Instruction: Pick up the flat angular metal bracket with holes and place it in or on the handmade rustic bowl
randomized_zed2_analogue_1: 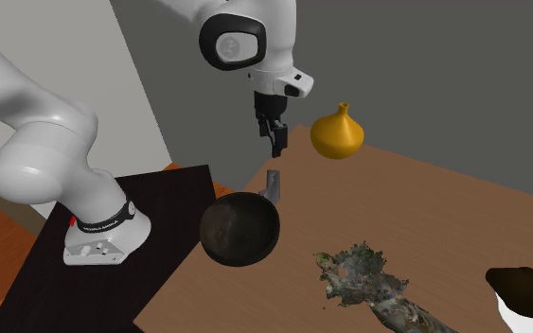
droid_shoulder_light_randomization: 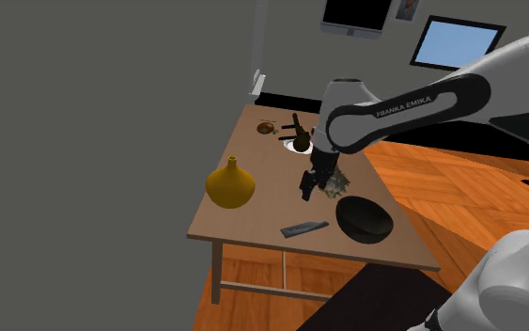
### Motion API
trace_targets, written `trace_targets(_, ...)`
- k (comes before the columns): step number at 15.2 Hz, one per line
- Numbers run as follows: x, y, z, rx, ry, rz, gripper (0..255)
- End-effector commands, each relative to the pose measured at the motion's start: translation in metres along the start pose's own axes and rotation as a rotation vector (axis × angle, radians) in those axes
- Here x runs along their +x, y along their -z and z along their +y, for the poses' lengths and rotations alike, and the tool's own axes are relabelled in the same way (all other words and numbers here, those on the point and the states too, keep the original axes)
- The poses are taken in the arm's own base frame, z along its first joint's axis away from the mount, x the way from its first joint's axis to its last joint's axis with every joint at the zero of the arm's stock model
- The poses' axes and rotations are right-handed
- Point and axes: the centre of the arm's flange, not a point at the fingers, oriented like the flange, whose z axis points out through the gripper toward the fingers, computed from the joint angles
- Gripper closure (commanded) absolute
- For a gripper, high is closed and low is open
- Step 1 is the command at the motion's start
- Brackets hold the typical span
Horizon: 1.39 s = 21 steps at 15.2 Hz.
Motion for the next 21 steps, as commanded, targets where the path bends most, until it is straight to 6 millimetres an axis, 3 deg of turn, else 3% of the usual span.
trace_targets(1, 0.012, -0.014, 0.003, -0.003, 0.007, 0.003, 0)
trace_targets(8, 0.012, -0.054, 0.003, -0.003, 0.007, 0.003, 0)
trace_targets(16, 0.012, -0.054, 0.003, -0.003, 0.007, 0.003, 0)
trace_targets(17, 0.012, -0.054, 0.003, -0.003, 0.007, 0.003, 255)
trace_targets(21, 0.012, -0.054, 0.003, -0.003, 0.007, 0.003, 255)
